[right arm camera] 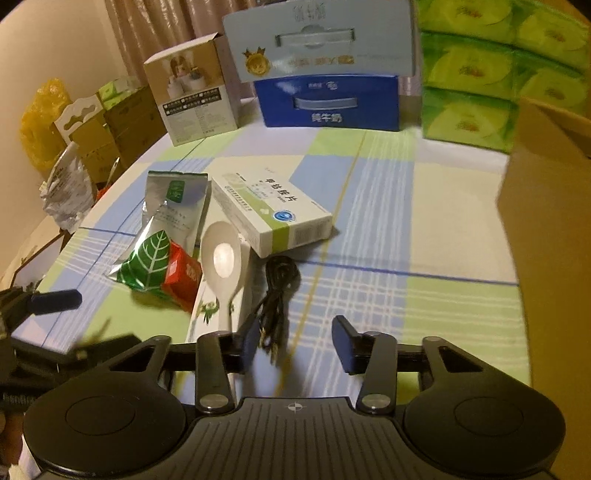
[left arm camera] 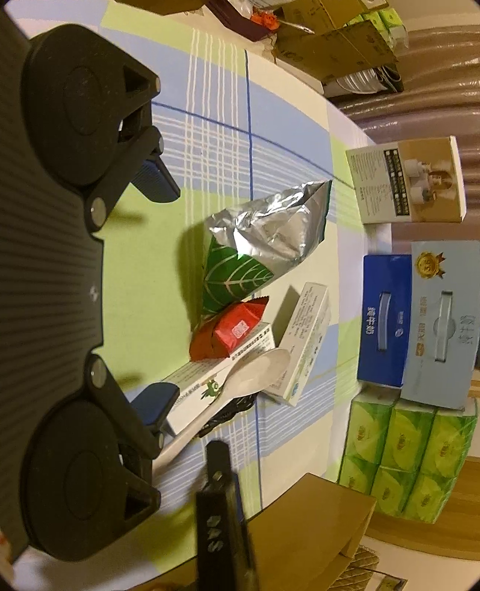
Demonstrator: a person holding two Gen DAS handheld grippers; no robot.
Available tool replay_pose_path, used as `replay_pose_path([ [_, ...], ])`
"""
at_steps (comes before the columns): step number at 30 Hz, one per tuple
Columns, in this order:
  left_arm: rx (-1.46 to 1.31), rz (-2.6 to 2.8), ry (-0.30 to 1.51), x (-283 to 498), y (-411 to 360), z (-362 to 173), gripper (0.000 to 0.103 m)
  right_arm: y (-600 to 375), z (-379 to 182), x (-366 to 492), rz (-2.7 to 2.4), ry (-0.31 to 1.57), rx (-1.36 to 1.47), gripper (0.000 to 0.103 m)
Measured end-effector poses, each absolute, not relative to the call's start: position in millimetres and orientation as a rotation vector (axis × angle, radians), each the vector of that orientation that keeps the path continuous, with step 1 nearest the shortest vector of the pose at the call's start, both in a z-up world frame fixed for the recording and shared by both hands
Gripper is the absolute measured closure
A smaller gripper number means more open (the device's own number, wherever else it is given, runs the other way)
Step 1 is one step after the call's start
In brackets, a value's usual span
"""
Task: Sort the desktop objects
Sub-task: 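Close right gripper on the coiled black cable, then grasp the white vitamin A cream box with left gripper while right gripper holds the cable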
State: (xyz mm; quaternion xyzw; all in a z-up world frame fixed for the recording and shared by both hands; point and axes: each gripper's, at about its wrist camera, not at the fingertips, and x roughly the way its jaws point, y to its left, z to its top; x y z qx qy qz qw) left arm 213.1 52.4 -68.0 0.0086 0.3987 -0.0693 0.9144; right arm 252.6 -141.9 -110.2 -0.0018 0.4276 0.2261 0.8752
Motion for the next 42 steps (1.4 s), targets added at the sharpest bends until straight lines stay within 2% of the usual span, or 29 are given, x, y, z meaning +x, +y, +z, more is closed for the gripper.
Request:
replay_pose_path([
  [11, -0.016, -0.159, 0.842, 217.0, 51.7, -79.8, 0.001, -119.0, -130.0, 277.4, 0.512, 0.918, -0.032, 0.070],
  [15, -0.023, -0.162, 0.837, 218.0, 51.9, -80.2, 0.001, -116.6, -130.9, 278.8, 0.518, 0.920, -0.036, 0.084],
  [20, -0.012, -0.209, 0.825, 215.4, 41.4, -79.5, 0.002, -125.8, -126.3, 275.4, 0.479, 0.938, -0.029, 0.086],
  [26, 0.019, -0.296, 0.799, 212.0, 19.5, -78.8, 0.017, -156.3, -111.0, 258.9, 0.410, 0.944, 0.040, 0.086],
  [28, 0.032, -0.316, 0.788, 210.7, 13.6, -78.9, 0.027, -165.4, -106.3, 249.9, 0.391, 0.943, 0.056, 0.086],
  [39, 0.070, -0.298, 0.792, 220.5, -9.0, -87.9, 0.028, -181.7, -100.8, 236.3, 0.356, 0.946, 0.098, 0.086],
  [41, 0.068, -0.295, 0.795, 222.4, -12.0, -89.1, 0.032, -182.6, -102.1, 236.9, 0.355, 0.951, 0.104, 0.086],
  [42, 0.071, -0.289, 0.795, 223.3, -13.4, -89.6, 0.038, -182.7, -102.9, 237.0, 0.356, 0.953, 0.105, 0.086],
])
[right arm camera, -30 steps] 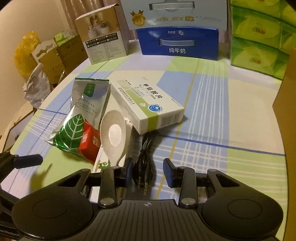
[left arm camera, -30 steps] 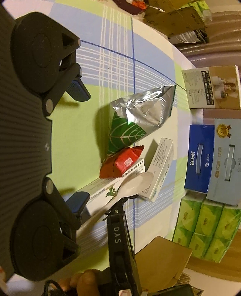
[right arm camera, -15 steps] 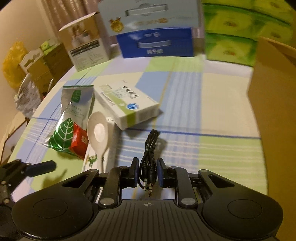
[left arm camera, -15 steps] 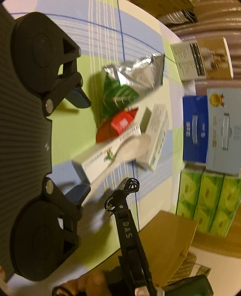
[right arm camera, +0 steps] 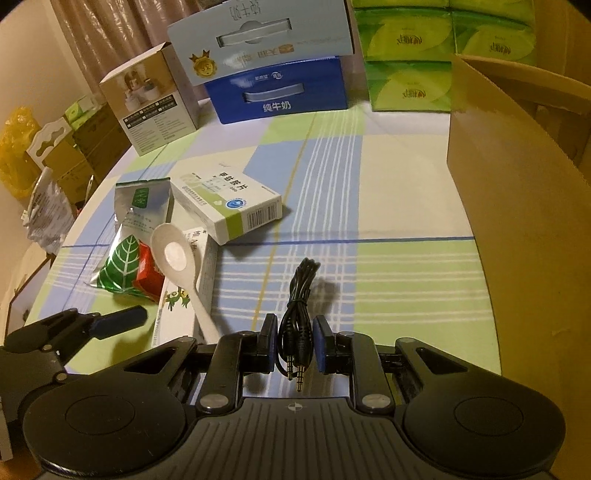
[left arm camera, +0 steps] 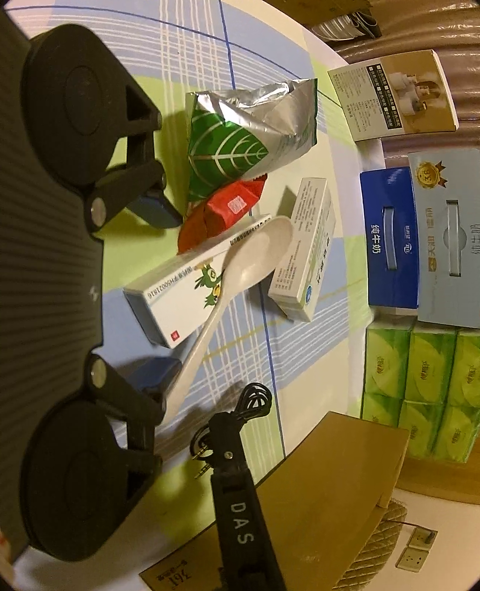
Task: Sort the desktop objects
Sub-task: 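Grasp the white vitamin A cream box with left gripper while right gripper holds the cable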
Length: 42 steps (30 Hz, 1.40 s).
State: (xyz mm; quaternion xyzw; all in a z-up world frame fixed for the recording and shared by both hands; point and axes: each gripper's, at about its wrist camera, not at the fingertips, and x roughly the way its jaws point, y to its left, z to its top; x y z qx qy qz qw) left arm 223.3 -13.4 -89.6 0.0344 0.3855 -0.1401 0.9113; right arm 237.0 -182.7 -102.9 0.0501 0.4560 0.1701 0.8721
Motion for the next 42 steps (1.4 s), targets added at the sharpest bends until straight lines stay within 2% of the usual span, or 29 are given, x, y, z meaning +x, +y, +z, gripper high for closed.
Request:
replay_pose_path([
  [3, 0.074, -0.287, 0.800, 226.8, -14.9, -91.5, 0.047, -182.7, -105.3, 237.5, 0.354, 0.957, 0.104, 0.086],
  [5, 0.079, -0.291, 0.802, 226.9, -15.9, -91.6, 0.058, -183.4, -105.5, 237.5, 0.350, 0.956, 0.106, 0.086],
  [10, 0.099, -0.286, 0.823, 219.1, -15.2, -85.5, 0.063, -185.4, -102.8, 230.6, 0.344, 0.949, 0.103, 0.086],
  [24, 0.163, -0.347, 0.893, 152.3, -7.6, -75.4, 0.061, -196.5, -107.6, 161.0, 0.315, 1.023, 0.040, 0.086],
  [26, 0.160, -0.326, 0.881, 153.9, -5.5, -74.3, 0.058, -197.8, -108.0, 158.5, 0.315, 1.024, 0.042, 0.086],
  [36, 0.132, -0.265, 0.820, 194.4, -8.9, -77.2, 0.058, -196.2, -113.3, 164.8, 0.311, 1.019, 0.027, 0.086],
  [42, 0.112, -0.248, 0.805, 200.0, -5.2, -76.6, 0.052, -194.1, -114.4, 166.4, 0.310, 1.009, 0.009, 0.080],
])
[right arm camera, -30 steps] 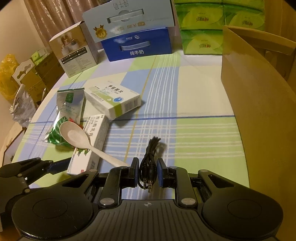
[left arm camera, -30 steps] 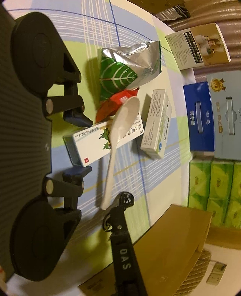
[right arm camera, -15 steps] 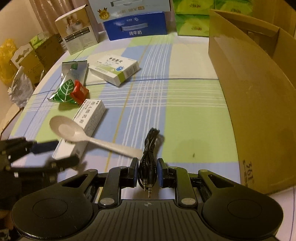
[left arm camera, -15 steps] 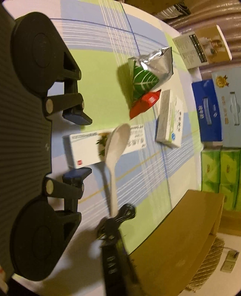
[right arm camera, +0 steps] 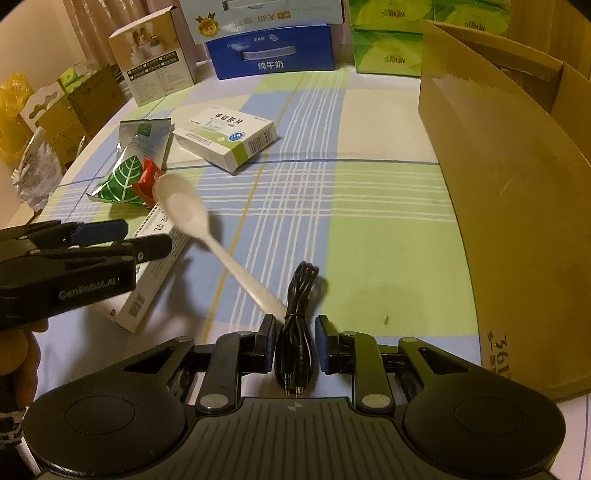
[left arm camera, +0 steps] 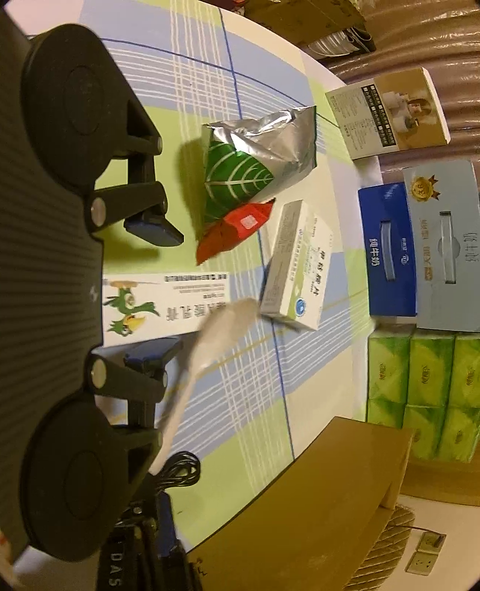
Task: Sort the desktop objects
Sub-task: 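Grasp the white vitamin A cream box with left gripper while right gripper holds the cable, then lift the cream box with left gripper while right gripper lifts the cable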
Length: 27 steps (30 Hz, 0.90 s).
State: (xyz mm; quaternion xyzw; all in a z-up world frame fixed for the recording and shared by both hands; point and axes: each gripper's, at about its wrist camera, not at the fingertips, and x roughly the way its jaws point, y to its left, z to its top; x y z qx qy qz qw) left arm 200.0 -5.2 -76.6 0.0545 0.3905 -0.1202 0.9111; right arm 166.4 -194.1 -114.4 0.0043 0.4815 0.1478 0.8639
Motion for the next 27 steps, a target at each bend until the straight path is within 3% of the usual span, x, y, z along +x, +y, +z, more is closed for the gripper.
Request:
replay_pose_path([
  [8, 0.162, -0.280, 0.840, 192.1, -13.7, -84.1, 0.055, -191.6, -115.5, 166.7, 0.304, 0.990, -0.011, 0.076],
  [10, 0.182, -0.277, 0.843, 190.1, -16.9, -83.6, 0.068, -192.0, -115.8, 167.3, 0.301, 0.987, -0.005, 0.076],
  [12, 0.188, -0.271, 0.854, 185.6, -18.0, -83.2, 0.070, -190.5, -115.8, 167.1, 0.302, 0.987, -0.020, 0.077],
  [14, 0.179, -0.273, 0.869, 179.4, -17.9, -82.0, 0.070, -188.8, -115.6, 164.7, 0.302, 0.989, -0.036, 0.080],
  [15, 0.180, -0.279, 0.874, 174.3, -19.0, -81.4, 0.070, -188.7, -115.5, 163.1, 0.301, 0.993, -0.043, 0.088],
  [21, 0.165, -0.289, 0.872, 155.8, -21.9, -80.8, 0.070, -198.4, -114.8, 153.5, 0.261, 1.003, -0.023, 0.088],
  [24, 0.163, -0.292, 0.868, 159.6, -23.1, -82.9, 0.061, -198.1, -114.5, 155.5, 0.252, 0.988, -0.028, 0.086],
  [27, 0.164, -0.289, 0.853, 163.5, -24.4, -82.9, 0.060, -196.2, -115.2, 157.5, 0.244, 0.972, -0.038, 0.082],
])
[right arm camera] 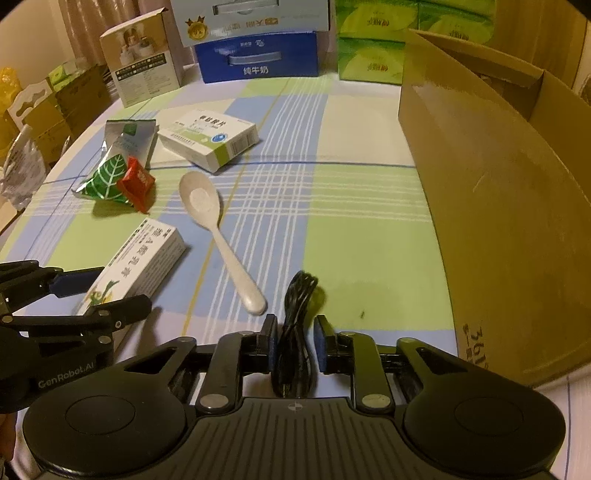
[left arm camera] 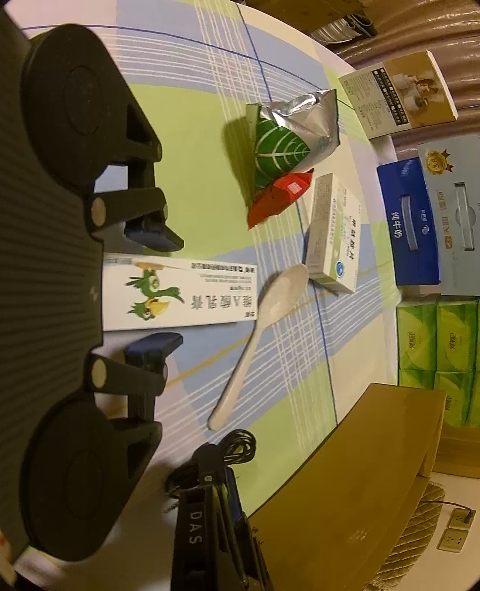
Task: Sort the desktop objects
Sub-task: 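Lift the cream box with left gripper while right gripper lifts the cable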
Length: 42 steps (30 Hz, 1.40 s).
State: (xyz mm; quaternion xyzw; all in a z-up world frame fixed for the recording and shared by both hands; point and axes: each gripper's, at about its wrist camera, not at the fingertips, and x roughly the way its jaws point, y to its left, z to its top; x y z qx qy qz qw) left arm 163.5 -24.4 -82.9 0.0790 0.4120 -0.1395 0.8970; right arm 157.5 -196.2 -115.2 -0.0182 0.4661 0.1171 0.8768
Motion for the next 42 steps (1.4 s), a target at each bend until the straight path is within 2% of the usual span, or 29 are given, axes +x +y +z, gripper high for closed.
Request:
replay_pose_path([
  [7, 0.159, -0.297, 0.851, 174.4, -27.9, -86.5, 0.061, -195.5, -117.4, 162.0, 0.245, 0.960, -0.034, 0.082],
  [8, 0.160, -0.299, 0.854, 174.5, -28.3, -87.1, 0.062, -195.0, -117.6, 162.7, 0.244, 0.958, -0.036, 0.082],
  [9, 0.160, -0.299, 0.856, 174.2, -28.5, -87.7, 0.069, -194.5, -117.7, 163.3, 0.243, 0.956, -0.038, 0.082],
  [10, 0.159, -0.298, 0.854, 172.9, -28.2, -87.8, 0.070, -193.8, -117.9, 163.8, 0.244, 0.952, -0.038, 0.082],
  [19, 0.140, -0.294, 0.850, 170.1, -25.8, -88.0, 0.070, -189.7, -120.1, 167.1, 0.237, 0.936, -0.063, 0.083],
  [21, 0.144, -0.296, 0.850, 170.0, -25.6, -88.0, 0.070, -189.9, -120.0, 166.7, 0.237, 0.938, -0.061, 0.096],
  [34, 0.104, -0.282, 0.821, 164.7, -23.5, -65.2, 0.070, -195.9, -98.3, 154.9, 0.244, 0.864, -0.016, 0.096],
  [42, 0.085, -0.280, 0.792, 144.5, -27.5, -32.4, 0.070, -208.6, -53.1, 135.9, 0.238, 0.790, 0.024, 0.096],
])
